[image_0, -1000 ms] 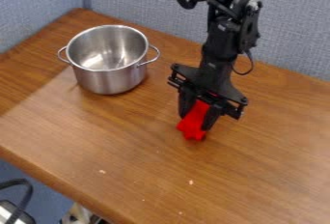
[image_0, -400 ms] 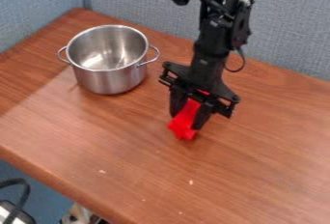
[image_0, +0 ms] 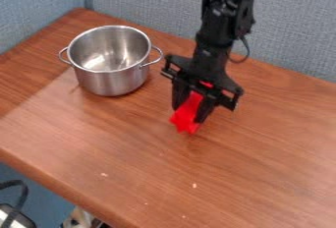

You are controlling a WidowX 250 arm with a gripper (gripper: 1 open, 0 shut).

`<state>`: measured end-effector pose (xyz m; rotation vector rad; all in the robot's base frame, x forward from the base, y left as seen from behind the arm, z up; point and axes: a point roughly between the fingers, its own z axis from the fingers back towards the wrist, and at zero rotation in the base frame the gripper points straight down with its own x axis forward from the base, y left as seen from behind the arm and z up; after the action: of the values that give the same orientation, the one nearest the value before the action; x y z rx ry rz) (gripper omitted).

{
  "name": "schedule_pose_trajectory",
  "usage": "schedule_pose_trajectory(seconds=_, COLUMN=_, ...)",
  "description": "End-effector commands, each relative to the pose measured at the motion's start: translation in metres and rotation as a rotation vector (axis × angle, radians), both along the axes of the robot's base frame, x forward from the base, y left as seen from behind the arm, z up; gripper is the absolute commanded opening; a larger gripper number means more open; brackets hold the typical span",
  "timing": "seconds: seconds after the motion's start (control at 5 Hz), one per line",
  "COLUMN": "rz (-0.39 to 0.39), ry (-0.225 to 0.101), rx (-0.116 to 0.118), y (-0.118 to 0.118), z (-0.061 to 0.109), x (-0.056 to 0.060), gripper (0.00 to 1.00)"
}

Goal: Put the red object in the metal pot

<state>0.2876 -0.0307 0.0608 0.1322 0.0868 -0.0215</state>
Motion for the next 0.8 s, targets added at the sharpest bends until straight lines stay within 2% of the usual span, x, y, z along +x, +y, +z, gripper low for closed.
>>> schedule_pose_trajectory(seconds=0.0, rz=0.056, ry=-0.12, rx=-0.033, y=0.02, z=0.047, x=0.013, gripper=0.0)
schedule_pose_trajectory(seconds=0.2, rz=0.157, ry=-0.141, rx=-0.038, y=0.065, z=0.064, x=0.026, gripper=0.0)
schedule_pose_trajectory(seconds=0.4, rz=0.262, ry=-0.156, rx=-0.04, y=0.108, z=0.078, x=0.03, gripper=0.0)
schedule_pose_trajectory(seconds=0.6, rz=0.312, ry=-0.159, rx=-0.024, y=0.138, z=0.077, x=0.031, gripper=0.0)
